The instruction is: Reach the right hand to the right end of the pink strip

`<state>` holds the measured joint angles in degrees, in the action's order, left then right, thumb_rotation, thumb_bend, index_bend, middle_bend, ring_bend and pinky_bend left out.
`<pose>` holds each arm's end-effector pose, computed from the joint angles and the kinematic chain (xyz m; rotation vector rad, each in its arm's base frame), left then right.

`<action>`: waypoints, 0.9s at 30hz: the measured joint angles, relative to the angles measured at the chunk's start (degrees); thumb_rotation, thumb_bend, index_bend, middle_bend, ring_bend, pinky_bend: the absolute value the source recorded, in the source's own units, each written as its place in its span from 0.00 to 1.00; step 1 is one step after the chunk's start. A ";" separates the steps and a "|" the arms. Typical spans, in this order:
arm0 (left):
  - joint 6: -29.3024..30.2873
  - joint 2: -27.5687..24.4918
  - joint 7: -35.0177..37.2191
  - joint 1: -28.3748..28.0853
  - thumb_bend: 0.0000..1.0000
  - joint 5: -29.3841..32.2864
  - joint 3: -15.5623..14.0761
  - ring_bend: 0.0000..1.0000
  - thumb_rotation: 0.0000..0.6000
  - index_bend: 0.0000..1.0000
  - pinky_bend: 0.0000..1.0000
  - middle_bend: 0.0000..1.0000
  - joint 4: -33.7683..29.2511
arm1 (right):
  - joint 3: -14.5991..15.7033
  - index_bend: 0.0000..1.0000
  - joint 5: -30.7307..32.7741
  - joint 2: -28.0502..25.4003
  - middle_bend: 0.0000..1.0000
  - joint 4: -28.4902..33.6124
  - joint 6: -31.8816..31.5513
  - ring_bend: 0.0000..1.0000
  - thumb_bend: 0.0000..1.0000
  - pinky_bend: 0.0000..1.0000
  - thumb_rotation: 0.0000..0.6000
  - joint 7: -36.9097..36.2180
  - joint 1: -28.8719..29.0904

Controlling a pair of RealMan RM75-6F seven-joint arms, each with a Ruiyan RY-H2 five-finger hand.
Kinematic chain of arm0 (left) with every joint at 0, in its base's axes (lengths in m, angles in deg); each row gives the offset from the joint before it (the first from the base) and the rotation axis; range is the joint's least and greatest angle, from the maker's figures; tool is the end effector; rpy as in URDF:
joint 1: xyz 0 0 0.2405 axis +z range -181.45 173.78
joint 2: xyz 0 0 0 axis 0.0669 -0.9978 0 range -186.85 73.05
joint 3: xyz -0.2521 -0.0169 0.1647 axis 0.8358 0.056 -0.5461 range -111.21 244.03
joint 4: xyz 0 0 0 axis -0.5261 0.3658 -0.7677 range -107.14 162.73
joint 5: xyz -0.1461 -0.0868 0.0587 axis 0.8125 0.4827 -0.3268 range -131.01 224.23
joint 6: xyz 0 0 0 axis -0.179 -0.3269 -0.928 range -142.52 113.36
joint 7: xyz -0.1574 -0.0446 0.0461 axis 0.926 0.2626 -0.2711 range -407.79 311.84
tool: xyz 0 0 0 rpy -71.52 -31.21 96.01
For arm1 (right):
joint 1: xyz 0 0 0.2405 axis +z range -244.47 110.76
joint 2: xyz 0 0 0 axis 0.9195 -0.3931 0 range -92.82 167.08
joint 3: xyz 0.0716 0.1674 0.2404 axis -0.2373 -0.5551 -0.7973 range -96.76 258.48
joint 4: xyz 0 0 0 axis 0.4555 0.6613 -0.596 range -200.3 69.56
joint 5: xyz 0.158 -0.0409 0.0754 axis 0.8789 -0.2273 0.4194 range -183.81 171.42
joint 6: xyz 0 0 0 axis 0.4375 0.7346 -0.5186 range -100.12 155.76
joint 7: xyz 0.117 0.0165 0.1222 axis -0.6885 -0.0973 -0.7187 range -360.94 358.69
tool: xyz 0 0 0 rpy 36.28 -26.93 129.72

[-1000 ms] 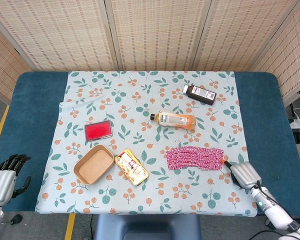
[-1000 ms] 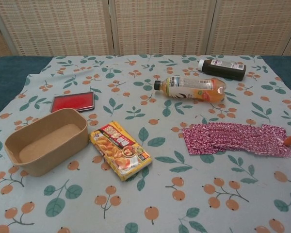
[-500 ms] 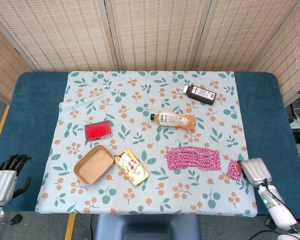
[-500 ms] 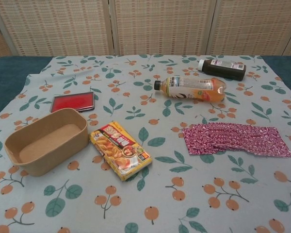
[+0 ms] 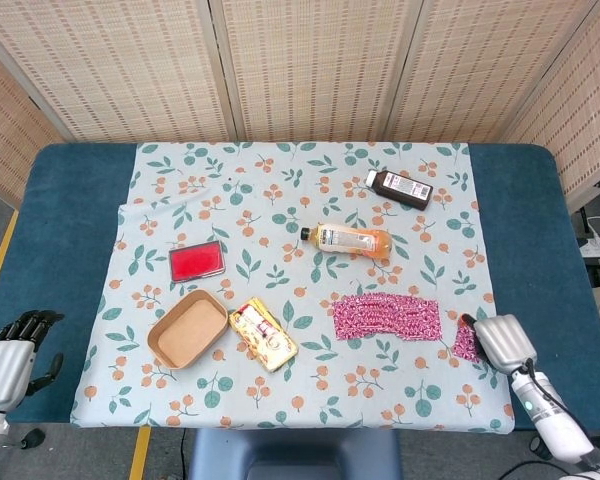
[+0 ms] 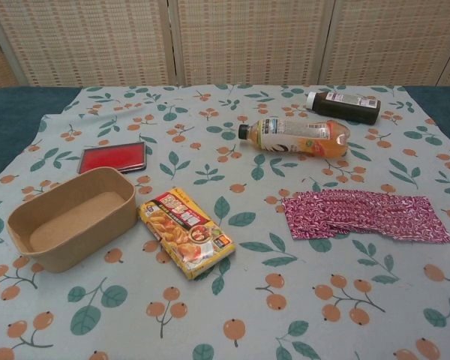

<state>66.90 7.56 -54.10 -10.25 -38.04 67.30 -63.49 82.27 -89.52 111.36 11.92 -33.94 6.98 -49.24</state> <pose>-0.3481 0.2108 0.1925 -1.4730 -0.8727 -0.7654 -0.3673 -0.2662 0.0987 1.7938 -0.9057 0.5428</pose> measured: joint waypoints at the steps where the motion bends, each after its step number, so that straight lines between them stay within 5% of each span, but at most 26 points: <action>1: -0.04 0.01 -0.04 0.00 0.42 0.00 -0.02 0.15 1.00 0.21 0.28 0.20 -0.01 | 0.29 0.28 -1.18 0.22 0.79 -0.70 -0.08 0.83 0.94 0.74 1.00 -1.61 0.21; 8: -0.12 -0.04 0.28 -0.02 0.42 0.18 0.06 0.15 1.00 0.21 0.28 0.20 0.08 | 1.87 0.27 -5.35 2.36 0.79 -4.17 1.75 0.83 0.95 0.74 1.00 -5.83 2.79; 27: 0.14 -0.12 0.52 0.06 0.42 -0.08 0.03 0.16 1.00 0.21 0.28 0.20 0.12 | 0.53 0.31 -1.22 4.72 0.79 -7.12 6.08 0.83 0.96 0.74 1.00 -3.24 4.98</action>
<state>67.05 7.44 -53.58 -10.19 -38.13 67.33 -63.36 82.80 -90.73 116.09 4.80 -27.86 3.74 -44.26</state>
